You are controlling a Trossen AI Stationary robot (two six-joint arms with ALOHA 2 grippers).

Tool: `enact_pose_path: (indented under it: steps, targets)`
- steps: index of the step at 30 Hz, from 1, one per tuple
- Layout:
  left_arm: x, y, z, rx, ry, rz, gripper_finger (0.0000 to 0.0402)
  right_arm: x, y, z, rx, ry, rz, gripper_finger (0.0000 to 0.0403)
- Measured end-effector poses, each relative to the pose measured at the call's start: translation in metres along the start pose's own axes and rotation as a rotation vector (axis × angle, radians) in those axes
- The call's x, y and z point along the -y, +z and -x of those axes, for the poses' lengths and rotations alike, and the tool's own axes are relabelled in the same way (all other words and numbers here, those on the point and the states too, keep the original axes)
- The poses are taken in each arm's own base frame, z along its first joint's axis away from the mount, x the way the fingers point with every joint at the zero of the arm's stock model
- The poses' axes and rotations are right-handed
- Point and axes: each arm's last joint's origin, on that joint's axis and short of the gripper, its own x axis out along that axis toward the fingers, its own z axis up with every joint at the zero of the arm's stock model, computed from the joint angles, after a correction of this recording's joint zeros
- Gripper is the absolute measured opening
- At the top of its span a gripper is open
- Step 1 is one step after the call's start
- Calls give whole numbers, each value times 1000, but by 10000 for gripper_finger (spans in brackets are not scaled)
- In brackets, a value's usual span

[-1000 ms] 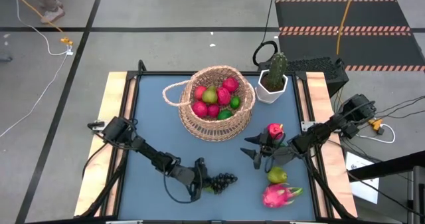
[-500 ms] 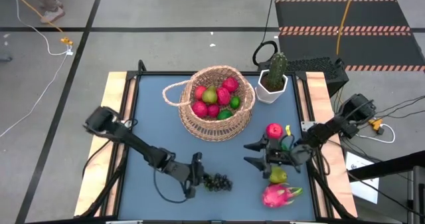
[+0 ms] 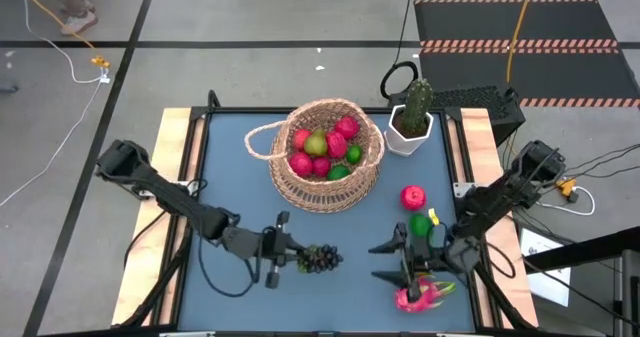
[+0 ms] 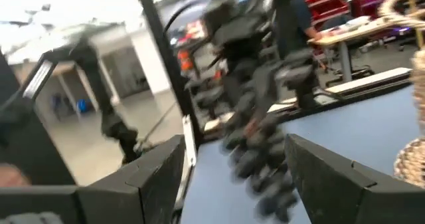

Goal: Build produce basket
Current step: Put the black grapes into the brown basket, then put the red apple into the brown basket

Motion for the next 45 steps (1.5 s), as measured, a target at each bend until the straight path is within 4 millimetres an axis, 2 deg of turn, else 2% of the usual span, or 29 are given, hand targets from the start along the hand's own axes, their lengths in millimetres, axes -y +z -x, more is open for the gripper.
enact_pose_path:
  steps: [4,8,12,17,21,24,29,34,39,42,45]
  targets:
    - [-8,15,14,41,46,-37,37,-13,-2,2,-59,-40,50,254]
    - [-26,33,29,108,127,-77,43,-16,-7,9,-75,-97,76,254]
    - [-51,52,45,181,238,-98,40,-16,-8,11,-59,-148,78,254]
    - [-94,71,57,268,396,-99,41,-16,-7,10,-59,-149,87,254]
    - [-135,70,55,248,547,-68,50,-15,-6,11,-63,-148,106,254]
    - [-163,59,44,157,644,-93,69,-15,-6,11,-70,-147,135,254]
    - [-194,39,29,57,719,-62,140,-7,-1,12,-104,-176,230,254]
    - [-205,33,22,10,639,-163,231,21,13,10,-186,-293,345,254]
    - [-197,54,26,201,457,-282,299,53,37,5,-193,-417,346,254]
    - [-191,61,23,328,262,-306,323,62,51,2,-190,-367,340,254]
    - [-189,48,0,334,168,-286,334,63,68,2,-131,-270,335,254]
